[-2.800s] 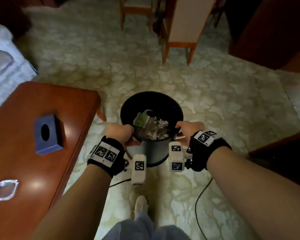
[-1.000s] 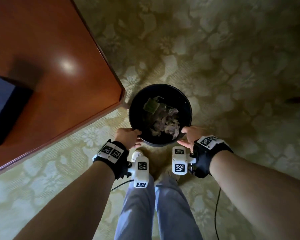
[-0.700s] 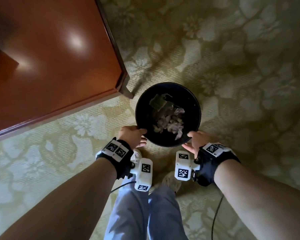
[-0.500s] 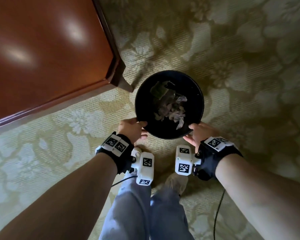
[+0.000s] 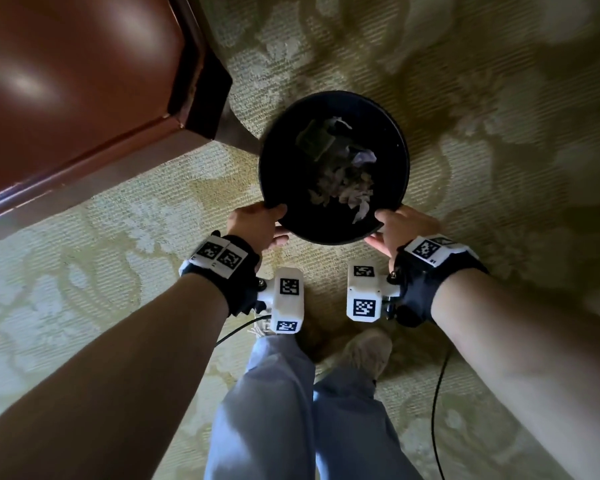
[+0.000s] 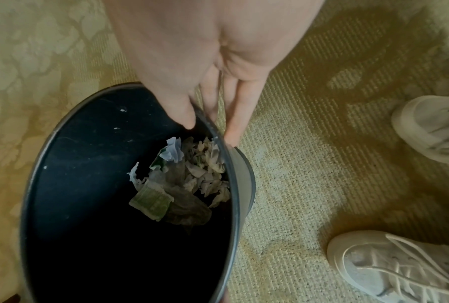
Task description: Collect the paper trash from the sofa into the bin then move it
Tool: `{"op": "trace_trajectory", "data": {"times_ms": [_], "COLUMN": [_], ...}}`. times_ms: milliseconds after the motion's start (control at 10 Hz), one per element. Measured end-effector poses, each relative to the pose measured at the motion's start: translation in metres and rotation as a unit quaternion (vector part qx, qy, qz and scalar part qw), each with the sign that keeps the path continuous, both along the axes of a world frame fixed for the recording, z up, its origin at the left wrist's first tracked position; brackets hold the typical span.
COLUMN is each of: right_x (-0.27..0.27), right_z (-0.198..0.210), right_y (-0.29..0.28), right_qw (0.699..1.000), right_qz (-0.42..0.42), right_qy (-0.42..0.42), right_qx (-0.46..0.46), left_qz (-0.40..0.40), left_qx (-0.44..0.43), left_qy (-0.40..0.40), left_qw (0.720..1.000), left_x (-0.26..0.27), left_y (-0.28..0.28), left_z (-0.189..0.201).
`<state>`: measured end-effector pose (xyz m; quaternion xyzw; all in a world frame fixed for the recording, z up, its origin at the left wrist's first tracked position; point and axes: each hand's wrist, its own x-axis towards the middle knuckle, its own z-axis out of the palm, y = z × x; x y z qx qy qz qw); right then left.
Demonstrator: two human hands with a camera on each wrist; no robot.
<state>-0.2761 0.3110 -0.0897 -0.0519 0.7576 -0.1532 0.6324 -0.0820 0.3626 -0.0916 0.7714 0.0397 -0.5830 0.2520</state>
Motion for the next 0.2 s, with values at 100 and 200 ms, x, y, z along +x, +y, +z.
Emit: {"op": "trace_trajectory", "data": {"times_ms": [100,200], "right_x": [0.0042,0.0055], "right_z": [-0.0007,0.0042], "right_y": [0.0016,0.0035], "right_qw": [0.999,0.984], "right_qz": [0.032,0.150], "right_qy": [0.006,0.094], "right_qx": [0.003,0.011], "left_qz": [-0.013,-0.040], "left_qx": [-0.006,0.024], "left_qy": [0.016,0.035], "left_qw": [1.000,0.998], "left_x": [0.0023,0.0042], "left_y": [-0.0010,0.0016], "left_z": [0.0011,0.0023]}}
